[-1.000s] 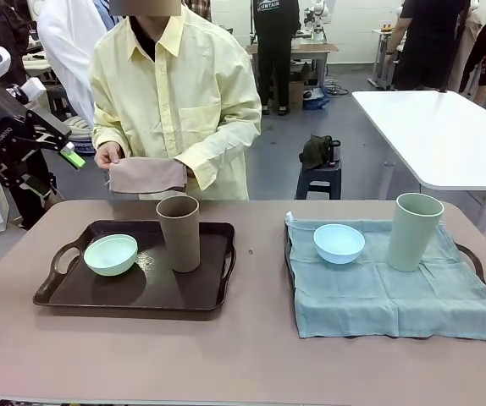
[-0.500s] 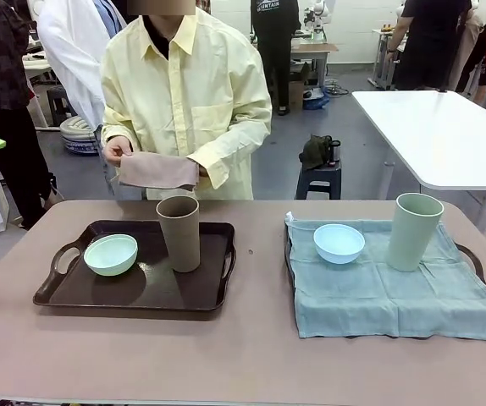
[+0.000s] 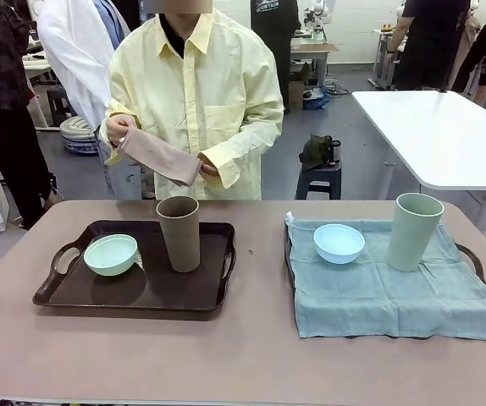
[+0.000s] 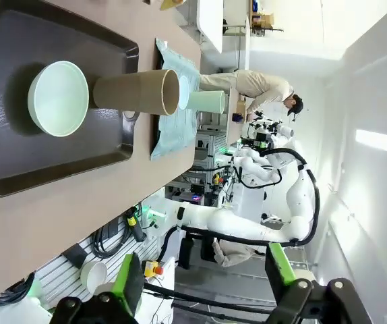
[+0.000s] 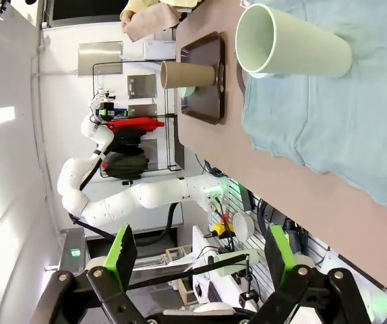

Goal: Set up a tray with a mat and arrange the tableware.
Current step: Pick up the Picnic Bowl and Reusable plastic cup from the Handle tray in front of the human's position and hold them in the air.

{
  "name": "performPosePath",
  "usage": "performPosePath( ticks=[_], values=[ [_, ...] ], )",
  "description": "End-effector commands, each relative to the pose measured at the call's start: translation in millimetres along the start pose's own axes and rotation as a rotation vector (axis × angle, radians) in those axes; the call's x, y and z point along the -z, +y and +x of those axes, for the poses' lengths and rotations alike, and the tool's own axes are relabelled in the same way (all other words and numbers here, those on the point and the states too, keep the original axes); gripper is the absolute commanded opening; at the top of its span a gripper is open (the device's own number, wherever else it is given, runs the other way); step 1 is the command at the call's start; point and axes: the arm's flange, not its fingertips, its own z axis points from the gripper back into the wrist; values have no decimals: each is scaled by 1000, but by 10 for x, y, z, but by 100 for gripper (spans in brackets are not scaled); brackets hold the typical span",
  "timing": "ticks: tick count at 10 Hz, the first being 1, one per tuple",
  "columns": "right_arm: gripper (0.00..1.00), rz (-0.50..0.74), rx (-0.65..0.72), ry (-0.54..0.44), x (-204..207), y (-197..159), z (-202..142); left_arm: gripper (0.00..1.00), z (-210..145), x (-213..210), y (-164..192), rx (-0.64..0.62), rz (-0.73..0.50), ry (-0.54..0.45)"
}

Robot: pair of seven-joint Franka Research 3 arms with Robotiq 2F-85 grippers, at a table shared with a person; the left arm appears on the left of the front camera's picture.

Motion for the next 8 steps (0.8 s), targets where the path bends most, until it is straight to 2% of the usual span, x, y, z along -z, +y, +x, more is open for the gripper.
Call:
performPosePath(
  ticks=[1,2,8],
  values=[
    [100,15,-32,0,72,37,25,97,22,115,-107,6,44,-9],
    [100,0,0,0,0,0,0,97,0,0,0,0,0,0],
    [100,0,0,0,0,0,0,97,0,0,0,0,0,0]
  ],
)
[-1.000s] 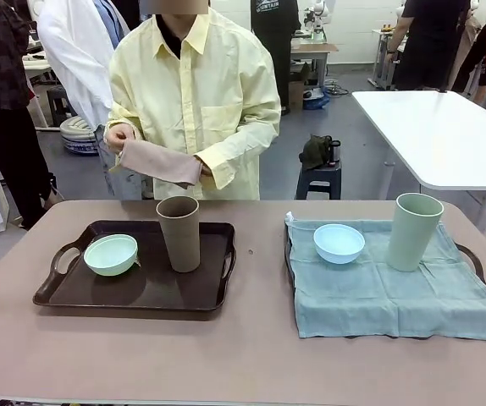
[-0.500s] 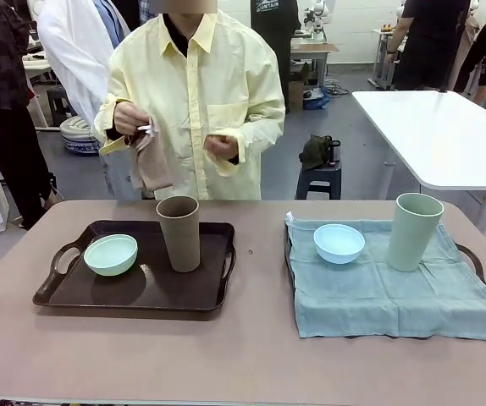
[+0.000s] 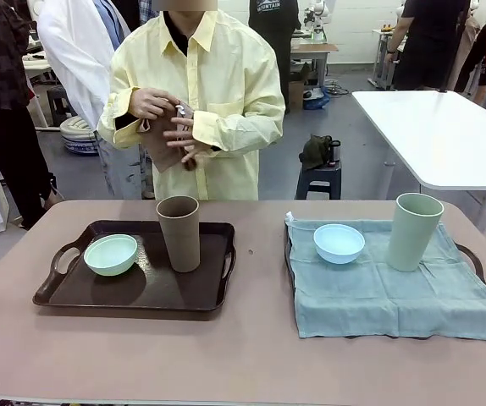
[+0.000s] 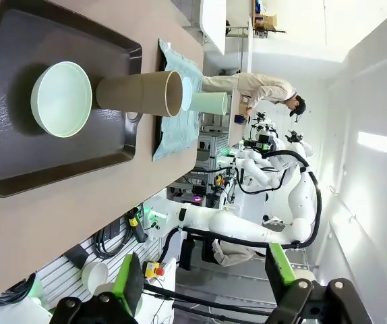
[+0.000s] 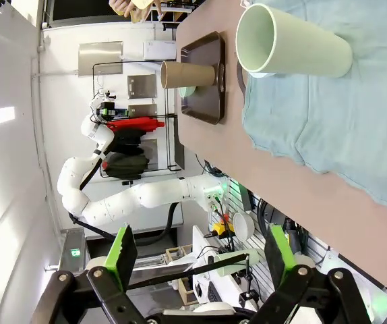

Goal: Set up a tray with a mat and arrange the tableware.
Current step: Pick up the Picnic Bowl and Reusable plastic cup from the Handle tray in front of the human's position and hold them in the air.

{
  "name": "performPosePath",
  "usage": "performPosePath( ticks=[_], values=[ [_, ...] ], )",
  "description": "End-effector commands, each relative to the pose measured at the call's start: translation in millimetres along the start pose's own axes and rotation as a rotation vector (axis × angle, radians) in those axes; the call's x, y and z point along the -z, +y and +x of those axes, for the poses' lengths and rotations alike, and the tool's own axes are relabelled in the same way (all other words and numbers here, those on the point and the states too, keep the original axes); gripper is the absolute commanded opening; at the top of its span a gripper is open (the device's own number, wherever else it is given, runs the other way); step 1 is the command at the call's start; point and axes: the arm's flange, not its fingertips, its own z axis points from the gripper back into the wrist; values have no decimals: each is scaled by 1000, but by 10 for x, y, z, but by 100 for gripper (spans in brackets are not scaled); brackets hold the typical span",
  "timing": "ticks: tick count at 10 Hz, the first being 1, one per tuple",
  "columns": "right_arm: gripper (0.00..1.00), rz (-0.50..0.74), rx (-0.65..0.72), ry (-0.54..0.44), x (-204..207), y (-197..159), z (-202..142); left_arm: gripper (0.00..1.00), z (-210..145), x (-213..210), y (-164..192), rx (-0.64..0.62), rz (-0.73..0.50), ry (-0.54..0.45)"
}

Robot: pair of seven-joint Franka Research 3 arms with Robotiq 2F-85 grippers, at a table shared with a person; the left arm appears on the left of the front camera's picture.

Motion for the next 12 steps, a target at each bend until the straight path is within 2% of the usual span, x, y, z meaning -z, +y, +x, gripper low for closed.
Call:
performPosePath(
  ticks=[1,5,6,7,9,10,11,12],
  values=[
    [100,2,1,-3,-8,-8,-5,97,-14,-8,-1,4,-9,4],
    [100,0,0,0,0,0,0,97,-14,-8,-1,4,-9,4],
    [100,-20,-21,22,-25,75,114,97,2,3,1,0,0,1],
    [100,-109,-88,81,190,322,309,97,99,117,-220,31,37,6],
    [100,-318,-247,205,769,820,599,97,121,437,-632,93,239,55],
    [100,-382,-340,267,1145,1035,717,97,79,597,-781,118,396,21],
    [100,-436,-488,347,1663,1228,861,97,50,731,-968,131,565,38],
    [100,-513,-593,385,2126,1328,948,97,-6,838,-1065,116,688,56]
  ],
)
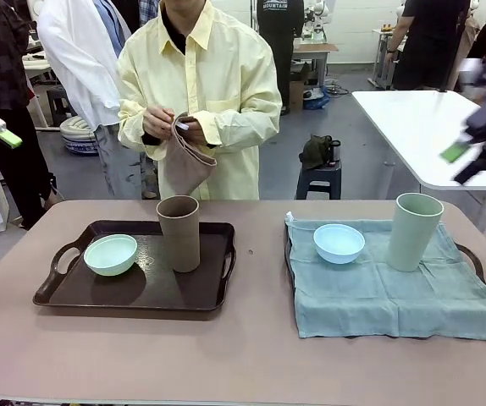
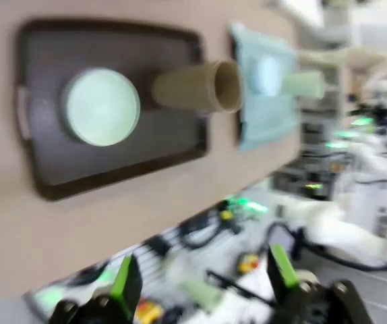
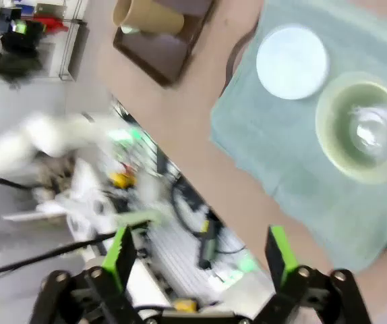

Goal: Set up a tray with a mat and arrange the tableware.
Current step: Pick up the Picnic Bowl and Reusable plastic cup from the Handle tray in front of the human's position and hold them in the air.

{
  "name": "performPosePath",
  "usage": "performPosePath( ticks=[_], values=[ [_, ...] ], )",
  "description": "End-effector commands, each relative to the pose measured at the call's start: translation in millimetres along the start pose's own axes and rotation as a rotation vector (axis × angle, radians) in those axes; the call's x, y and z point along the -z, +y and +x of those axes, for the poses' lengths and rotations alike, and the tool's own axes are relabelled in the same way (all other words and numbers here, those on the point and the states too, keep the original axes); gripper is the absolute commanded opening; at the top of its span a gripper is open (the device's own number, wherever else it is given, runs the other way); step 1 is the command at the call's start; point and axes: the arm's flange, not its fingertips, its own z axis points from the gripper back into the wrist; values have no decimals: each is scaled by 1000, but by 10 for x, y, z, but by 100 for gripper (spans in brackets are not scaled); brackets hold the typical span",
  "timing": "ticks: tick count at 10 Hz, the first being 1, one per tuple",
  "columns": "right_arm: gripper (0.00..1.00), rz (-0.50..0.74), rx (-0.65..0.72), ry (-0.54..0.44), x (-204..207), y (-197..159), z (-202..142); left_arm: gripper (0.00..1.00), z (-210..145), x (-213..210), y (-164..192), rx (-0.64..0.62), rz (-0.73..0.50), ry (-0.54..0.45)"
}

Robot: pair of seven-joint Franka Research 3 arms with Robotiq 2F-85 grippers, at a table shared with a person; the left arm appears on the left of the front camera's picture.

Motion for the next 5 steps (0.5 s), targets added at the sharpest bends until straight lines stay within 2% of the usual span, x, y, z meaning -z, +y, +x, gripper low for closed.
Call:
performPosePath(
  ticks=[1,2,3,5],
  values=[
    [100,-166,-198,0,586,39,424,97,-123,55,-175,-34,216,59],
    [100,-237,-257,-53,934,97,705,97,-172,24,-316,-36,256,44],
    [100,-235,-329,-94,1326,192,987,97,-236,-44,-470,-36,261,47],
    [100,-102,-403,-119,1881,250,1262,97,-187,57,-513,-66,284,65]
  ],
)
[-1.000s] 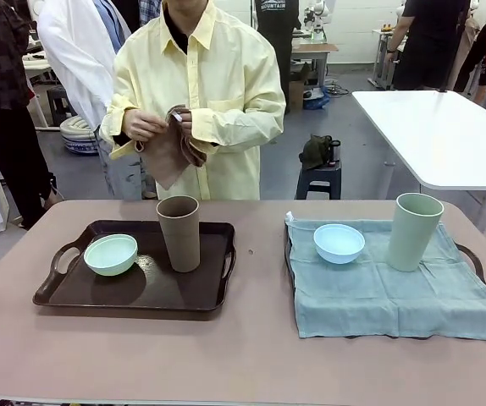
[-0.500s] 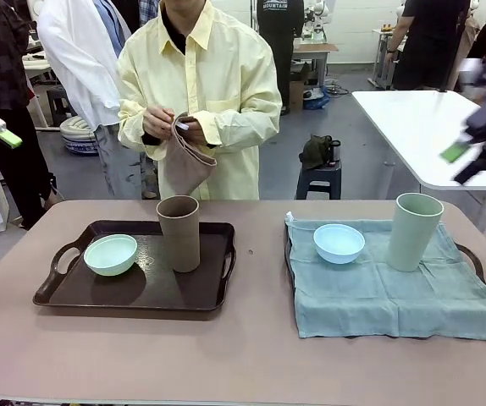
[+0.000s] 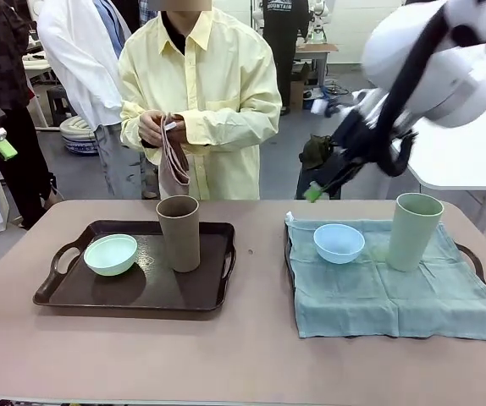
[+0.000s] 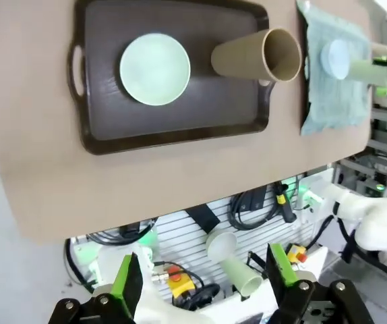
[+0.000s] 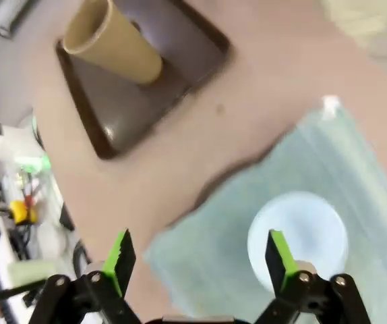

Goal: Set up a tray with a mat and arrange the tableware.
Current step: Pick up the Picnic Bowl and Reusable plastic cup from the Handle tray in front of the human's position and hold them in the air.

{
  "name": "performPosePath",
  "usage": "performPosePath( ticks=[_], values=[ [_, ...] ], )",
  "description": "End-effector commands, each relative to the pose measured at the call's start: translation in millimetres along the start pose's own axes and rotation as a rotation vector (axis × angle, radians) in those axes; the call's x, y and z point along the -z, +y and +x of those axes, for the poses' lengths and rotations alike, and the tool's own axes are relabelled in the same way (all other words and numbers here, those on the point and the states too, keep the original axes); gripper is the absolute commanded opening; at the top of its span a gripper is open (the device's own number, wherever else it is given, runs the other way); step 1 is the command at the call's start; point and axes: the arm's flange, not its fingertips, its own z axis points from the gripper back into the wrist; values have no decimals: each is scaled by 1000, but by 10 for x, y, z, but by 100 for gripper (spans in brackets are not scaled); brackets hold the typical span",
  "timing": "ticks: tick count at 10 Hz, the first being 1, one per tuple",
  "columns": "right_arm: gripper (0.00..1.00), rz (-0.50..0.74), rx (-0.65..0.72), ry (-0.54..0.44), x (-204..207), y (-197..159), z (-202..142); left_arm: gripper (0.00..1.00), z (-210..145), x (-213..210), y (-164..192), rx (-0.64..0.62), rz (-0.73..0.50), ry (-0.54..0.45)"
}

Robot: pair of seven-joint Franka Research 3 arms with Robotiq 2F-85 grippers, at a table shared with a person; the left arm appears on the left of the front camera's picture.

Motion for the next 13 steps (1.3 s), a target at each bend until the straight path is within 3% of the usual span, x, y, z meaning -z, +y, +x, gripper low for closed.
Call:
performPosePath(
  ticks=[1,3,4,8,9,10,12,13],
  values=[
    [100,220,-59,-75,276,-33,-16,97,75,69,-29,-42,4,25],
    [100,321,-63,-111,96,-81,-137,97,181,97,-6,-40,-63,47],
    [100,169,-50,-70,414,31,19,97,60,79,-11,-17,-5,23],
    [100,212,-69,-92,360,6,-12,97,60,79,-11,-17,-5,23],
    [100,275,-257,-108,411,-1,-15,97,80,90,6,-19,-14,27],
    [100,284,-457,-68,659,16,70,97,161,285,-106,-64,107,-36],
    [100,401,-650,-146,1040,-1,195,97,202,480,-138,-142,285,-119],
    [100,448,-714,-193,1206,0,243,97,215,570,-119,-136,316,-117]
  ],
)
